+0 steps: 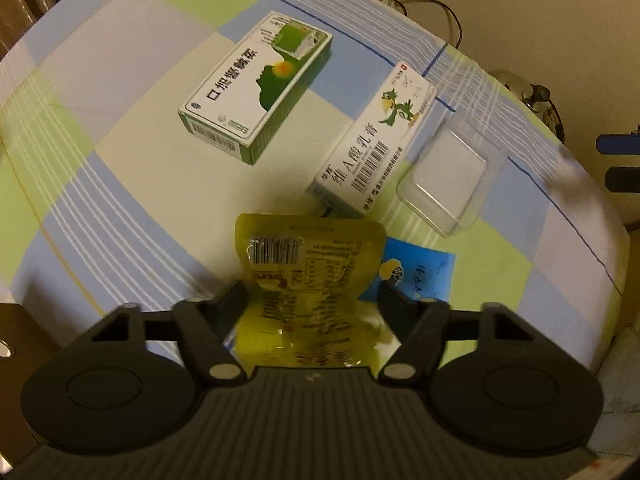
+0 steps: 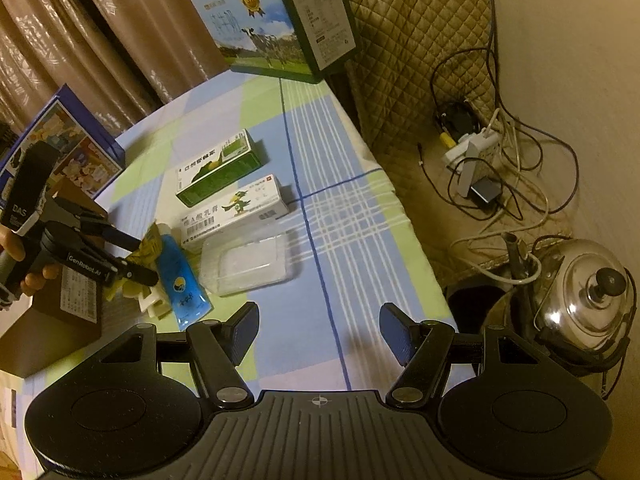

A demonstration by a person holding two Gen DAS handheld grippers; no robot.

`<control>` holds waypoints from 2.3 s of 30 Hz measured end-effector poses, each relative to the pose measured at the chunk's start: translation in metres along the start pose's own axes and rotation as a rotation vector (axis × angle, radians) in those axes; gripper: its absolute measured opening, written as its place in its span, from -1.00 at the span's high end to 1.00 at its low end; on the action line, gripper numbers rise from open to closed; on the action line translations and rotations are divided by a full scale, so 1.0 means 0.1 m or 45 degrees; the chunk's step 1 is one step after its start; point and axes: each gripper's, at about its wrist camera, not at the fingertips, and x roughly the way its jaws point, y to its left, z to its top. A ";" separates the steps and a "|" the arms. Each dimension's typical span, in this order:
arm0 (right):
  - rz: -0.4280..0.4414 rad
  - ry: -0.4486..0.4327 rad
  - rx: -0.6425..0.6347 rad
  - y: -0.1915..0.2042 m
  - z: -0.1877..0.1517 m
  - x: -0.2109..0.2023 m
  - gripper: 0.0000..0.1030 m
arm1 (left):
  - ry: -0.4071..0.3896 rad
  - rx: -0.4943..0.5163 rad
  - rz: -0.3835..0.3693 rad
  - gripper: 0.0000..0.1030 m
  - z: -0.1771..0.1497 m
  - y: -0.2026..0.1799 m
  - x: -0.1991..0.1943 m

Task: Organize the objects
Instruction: 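Grasp the yellow snack packet with the left tool while the right tool approaches the clear tray, then lift the yellow packet with the left tool while the right tool grasps the clear plastic tray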

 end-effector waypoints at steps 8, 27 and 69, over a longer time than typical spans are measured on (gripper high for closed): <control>0.008 0.011 -0.027 0.04 0.05 0.08 -0.24 | -0.059 -0.050 0.027 0.31 -0.11 -0.02 -0.12; 0.113 -0.026 -0.251 0.26 0.20 0.24 -0.24 | -0.419 -0.337 0.230 0.32 -0.52 -0.39 -1.12; 0.446 0.175 -0.998 0.73 0.55 1.32 -0.25 | -0.603 -1.203 0.434 0.32 -2.57 -0.92 -1.80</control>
